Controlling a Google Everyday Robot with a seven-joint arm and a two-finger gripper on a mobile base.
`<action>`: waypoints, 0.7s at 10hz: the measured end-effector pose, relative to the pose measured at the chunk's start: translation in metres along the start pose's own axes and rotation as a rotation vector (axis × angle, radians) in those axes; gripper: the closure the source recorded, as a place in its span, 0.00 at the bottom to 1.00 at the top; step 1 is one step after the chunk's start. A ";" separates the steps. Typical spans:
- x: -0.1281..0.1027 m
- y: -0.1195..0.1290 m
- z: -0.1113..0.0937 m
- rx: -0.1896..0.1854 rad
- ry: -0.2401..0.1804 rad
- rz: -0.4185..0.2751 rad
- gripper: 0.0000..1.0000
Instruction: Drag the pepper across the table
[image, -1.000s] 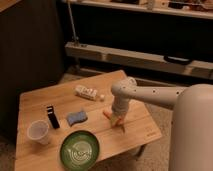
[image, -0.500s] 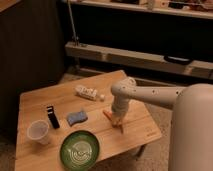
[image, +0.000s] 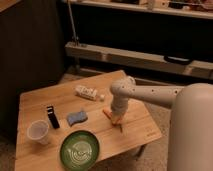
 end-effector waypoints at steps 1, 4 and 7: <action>-0.008 0.002 0.000 -0.001 -0.007 -0.009 0.67; -0.026 0.008 0.000 -0.006 -0.015 -0.043 0.67; -0.045 0.012 0.003 -0.013 -0.015 -0.078 0.67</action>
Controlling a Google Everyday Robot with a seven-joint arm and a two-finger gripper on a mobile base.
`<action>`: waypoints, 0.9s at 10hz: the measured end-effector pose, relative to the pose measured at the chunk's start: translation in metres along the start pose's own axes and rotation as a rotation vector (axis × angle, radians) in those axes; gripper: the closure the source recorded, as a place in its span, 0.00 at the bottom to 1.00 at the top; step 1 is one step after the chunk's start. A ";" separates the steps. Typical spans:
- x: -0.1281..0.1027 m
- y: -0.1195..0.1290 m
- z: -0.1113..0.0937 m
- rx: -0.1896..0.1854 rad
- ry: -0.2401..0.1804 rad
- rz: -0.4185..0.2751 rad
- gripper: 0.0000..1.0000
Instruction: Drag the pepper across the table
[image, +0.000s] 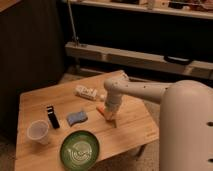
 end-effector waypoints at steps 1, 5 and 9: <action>-0.008 0.003 0.002 -0.004 0.002 -0.017 0.67; -0.042 0.009 0.002 -0.008 -0.013 -0.073 0.67; -0.068 0.014 0.001 -0.013 -0.023 -0.120 0.67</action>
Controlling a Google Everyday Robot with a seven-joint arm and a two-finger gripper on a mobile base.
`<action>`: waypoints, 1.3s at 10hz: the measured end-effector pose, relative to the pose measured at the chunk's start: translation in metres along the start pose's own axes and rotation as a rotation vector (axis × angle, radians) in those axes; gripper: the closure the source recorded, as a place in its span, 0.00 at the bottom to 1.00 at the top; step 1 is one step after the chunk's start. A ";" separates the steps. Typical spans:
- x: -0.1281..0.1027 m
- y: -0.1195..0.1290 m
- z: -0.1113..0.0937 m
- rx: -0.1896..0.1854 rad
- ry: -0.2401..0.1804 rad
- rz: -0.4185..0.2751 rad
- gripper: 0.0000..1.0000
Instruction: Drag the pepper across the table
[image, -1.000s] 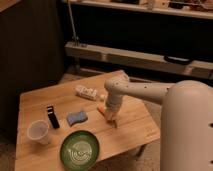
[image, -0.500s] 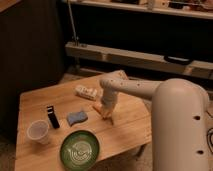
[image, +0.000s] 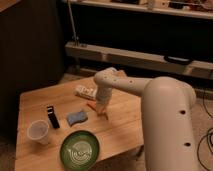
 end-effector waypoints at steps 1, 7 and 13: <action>-0.008 0.003 0.001 -0.002 -0.003 -0.011 0.67; -0.043 0.014 0.001 -0.009 -0.018 -0.080 0.67; -0.075 0.022 0.006 -0.016 -0.020 -0.137 0.67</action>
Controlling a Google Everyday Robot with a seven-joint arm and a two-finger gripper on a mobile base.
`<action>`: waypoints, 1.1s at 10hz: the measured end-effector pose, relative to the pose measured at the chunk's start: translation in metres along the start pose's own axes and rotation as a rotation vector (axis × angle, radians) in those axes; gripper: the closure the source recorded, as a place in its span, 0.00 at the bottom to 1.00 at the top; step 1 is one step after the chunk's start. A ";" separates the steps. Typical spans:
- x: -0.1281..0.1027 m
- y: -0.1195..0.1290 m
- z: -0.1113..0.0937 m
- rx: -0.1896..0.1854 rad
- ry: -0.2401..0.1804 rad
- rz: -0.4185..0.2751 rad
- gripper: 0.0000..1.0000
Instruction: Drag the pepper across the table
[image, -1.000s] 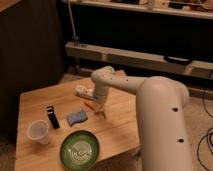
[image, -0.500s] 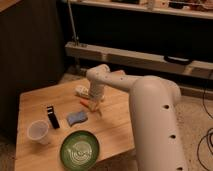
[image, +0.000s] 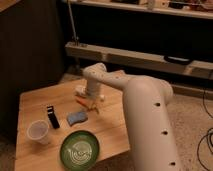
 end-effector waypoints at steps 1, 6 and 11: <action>-0.005 0.001 0.001 -0.002 0.002 -0.009 0.67; -0.034 0.004 0.002 0.001 -0.001 -0.066 0.67; -0.054 0.005 -0.002 0.006 0.001 -0.111 0.67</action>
